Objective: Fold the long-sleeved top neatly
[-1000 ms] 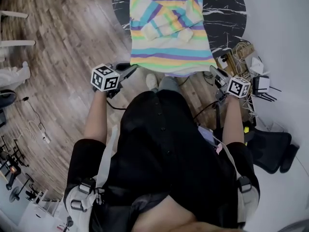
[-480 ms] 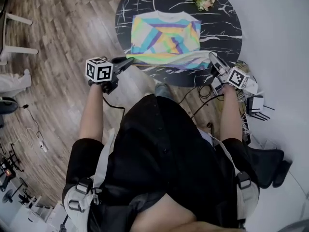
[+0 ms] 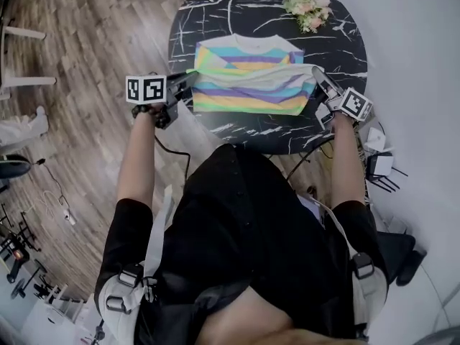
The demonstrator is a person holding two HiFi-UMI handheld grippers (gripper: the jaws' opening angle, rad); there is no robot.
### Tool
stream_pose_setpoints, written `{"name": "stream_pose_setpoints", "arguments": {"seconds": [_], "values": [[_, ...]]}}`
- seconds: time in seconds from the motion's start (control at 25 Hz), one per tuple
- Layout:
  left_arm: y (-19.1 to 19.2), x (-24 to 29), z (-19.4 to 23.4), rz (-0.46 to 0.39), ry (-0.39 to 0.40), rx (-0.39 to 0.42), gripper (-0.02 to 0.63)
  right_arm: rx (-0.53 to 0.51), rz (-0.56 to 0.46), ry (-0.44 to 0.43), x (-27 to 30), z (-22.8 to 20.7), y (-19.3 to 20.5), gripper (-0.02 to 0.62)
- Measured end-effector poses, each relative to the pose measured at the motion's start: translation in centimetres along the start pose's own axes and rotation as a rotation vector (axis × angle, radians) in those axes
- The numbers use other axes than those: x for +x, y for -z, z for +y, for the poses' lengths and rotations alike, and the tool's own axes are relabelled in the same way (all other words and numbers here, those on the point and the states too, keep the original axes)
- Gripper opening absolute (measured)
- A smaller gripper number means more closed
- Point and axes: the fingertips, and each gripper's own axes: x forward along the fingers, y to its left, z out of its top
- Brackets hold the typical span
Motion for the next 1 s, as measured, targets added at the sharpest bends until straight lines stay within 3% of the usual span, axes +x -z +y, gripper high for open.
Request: {"name": "stream_pose_setpoints", "arguments": {"seconds": [0.24,0.56,0.68,0.76,0.84,1.0], "values": [[-3.8,1.4,3.2,-0.035,-0.035,-0.100,0.026,0.036,0.011,0.054,3.7,-3.4,-1.9,0.029],[-5.5,4.4,6.9,-0.014,-0.074,-0.193,0.029,0.093,0.054,0.097,7.1,-7.0,-2.7,0.029],[-5.9,5.2,8.9,-0.038,-0.126,-0.242,0.074,0.079,0.073,0.163,7.9,-8.5,-2.5,0.033],[-6.9,5.2,9.9,-0.117,-0.144,-0.293,0.154,0.048,0.072,0.204,8.2,-9.2,-2.6,0.071],[-7.8,4.8,10.4,-0.187,-0.145,-0.318,0.173,0.031,0.079,0.221,8.6,-9.5,-2.6,0.129],[-7.0,4.3,10.5,-0.171,-0.179,-0.267,0.173,-0.013,0.153,0.294,8.9,-10.6,-2.1,0.193]]}}
